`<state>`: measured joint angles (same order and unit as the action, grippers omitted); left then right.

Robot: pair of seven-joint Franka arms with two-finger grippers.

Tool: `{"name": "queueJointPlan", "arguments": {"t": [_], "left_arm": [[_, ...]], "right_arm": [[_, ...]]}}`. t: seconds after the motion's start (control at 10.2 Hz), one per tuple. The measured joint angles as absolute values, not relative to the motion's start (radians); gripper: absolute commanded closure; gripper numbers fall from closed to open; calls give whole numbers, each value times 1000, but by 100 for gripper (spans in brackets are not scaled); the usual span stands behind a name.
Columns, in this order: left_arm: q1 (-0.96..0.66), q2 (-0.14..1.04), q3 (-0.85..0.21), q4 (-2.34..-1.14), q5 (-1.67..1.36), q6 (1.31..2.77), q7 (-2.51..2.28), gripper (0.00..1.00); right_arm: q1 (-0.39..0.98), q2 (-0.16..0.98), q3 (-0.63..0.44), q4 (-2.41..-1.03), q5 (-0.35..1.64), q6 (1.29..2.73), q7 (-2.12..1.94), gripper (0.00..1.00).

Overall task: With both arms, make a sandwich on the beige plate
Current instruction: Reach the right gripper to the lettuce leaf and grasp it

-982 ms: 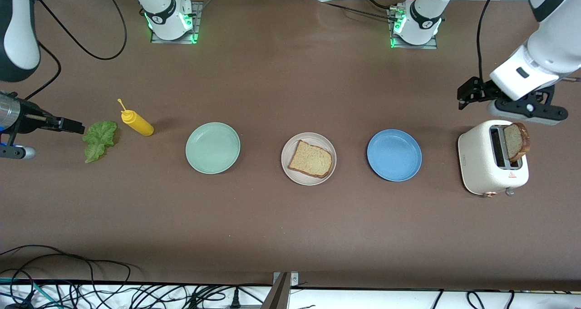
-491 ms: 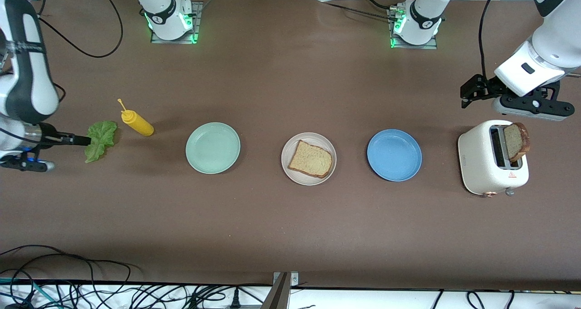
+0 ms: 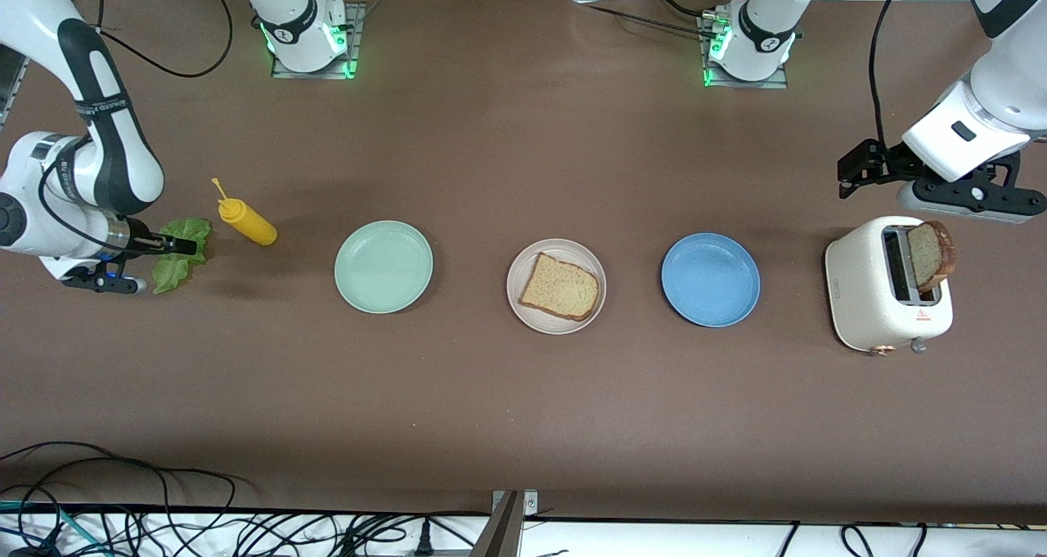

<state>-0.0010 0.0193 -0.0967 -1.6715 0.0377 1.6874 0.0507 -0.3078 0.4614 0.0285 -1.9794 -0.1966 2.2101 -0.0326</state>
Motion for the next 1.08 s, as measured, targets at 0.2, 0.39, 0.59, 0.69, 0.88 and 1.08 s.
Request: {"name": "queueJointPlan", "arguments": {"t": [0.2, 0.39, 0.59, 0.69, 0.88, 1.08], "left_arm": [[0, 20, -95, -1671, 38, 1687, 50, 0], [0, 21, -95, -1670, 38, 1687, 50, 0], [0, 21, -95, -1670, 38, 1686, 49, 0], [0, 21, -95, -1670, 38, 1685, 49, 0], [2, 21, -95, -1670, 38, 1684, 49, 0], [2, 21, -95, -1670, 38, 1684, 49, 0]], "right_arm": [[-308, 497, 20, -1984, -204, 2250, -33, 0], [-308, 537, 15, -1984, -207, 2310, -33, 45], [-308, 545, 13, -1984, -211, 2322, -33, 100], [-308, 545, 13, -1983, -212, 2322, -33, 100], [-307, 539, 12, -1981, -213, 2322, -33, 100], [-305, 523, 14, -1979, -214, 2305, -34, 100]]}}
